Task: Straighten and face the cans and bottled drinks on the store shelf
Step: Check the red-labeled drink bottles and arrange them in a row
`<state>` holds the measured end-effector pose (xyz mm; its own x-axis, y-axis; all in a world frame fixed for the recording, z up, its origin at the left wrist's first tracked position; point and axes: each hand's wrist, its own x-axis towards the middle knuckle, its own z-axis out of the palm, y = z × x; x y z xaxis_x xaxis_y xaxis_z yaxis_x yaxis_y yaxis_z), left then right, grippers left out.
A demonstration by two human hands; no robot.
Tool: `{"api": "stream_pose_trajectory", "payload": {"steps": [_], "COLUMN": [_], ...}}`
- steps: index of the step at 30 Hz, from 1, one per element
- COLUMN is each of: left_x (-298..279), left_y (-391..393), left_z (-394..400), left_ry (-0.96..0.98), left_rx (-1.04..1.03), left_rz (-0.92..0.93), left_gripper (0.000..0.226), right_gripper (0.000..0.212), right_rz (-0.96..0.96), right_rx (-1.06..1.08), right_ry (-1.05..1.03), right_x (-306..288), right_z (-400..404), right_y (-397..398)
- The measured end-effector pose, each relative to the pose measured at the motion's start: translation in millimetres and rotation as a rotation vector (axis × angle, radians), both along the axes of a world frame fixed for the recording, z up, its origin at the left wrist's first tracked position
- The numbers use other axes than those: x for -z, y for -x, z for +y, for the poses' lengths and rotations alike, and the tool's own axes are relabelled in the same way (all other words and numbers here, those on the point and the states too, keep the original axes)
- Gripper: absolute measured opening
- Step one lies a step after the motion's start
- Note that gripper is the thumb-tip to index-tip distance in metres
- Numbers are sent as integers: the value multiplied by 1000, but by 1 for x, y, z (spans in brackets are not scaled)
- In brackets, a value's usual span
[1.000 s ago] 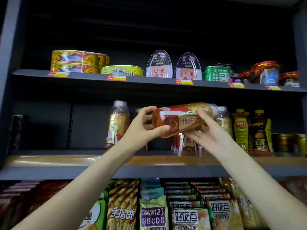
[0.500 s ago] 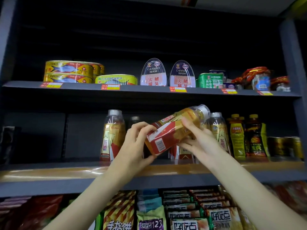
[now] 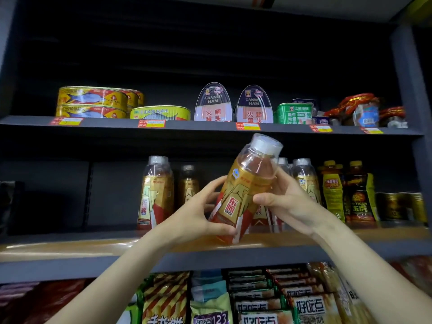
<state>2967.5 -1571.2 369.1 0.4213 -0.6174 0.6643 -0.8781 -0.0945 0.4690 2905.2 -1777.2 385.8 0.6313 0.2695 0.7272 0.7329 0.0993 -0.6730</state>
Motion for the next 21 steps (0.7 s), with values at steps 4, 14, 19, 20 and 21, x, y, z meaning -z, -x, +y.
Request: {"api": "stream_pose_trajectory", "payload": {"steps": [4, 14, 19, 20, 21], "left_x": [9, 10, 3, 4, 5], "left_y": [-1, 3, 0, -2, -3], "left_z": [-10, -12, 2, 3, 6], "left_ry": [162, 245, 21, 5, -12], "left_rx": [-140, -687, -539, -527, -517], "left_rz": [-107, -986, -1147, -1126, -1100], "left_gripper": [83, 81, 56, 53, 51], "right_gripper": [70, 65, 97, 89, 78], "right_rz": [-27, 184, 132, 101, 63], "right_rx": [237, -105, -133, -120, -89], "right_ry": [-14, -582, -603, -583, -557], "right_x": [3, 10, 8, 7, 5], "right_z": [5, 23, 6, 4, 2], "right_y": [6, -6, -20, -19, -17]}}
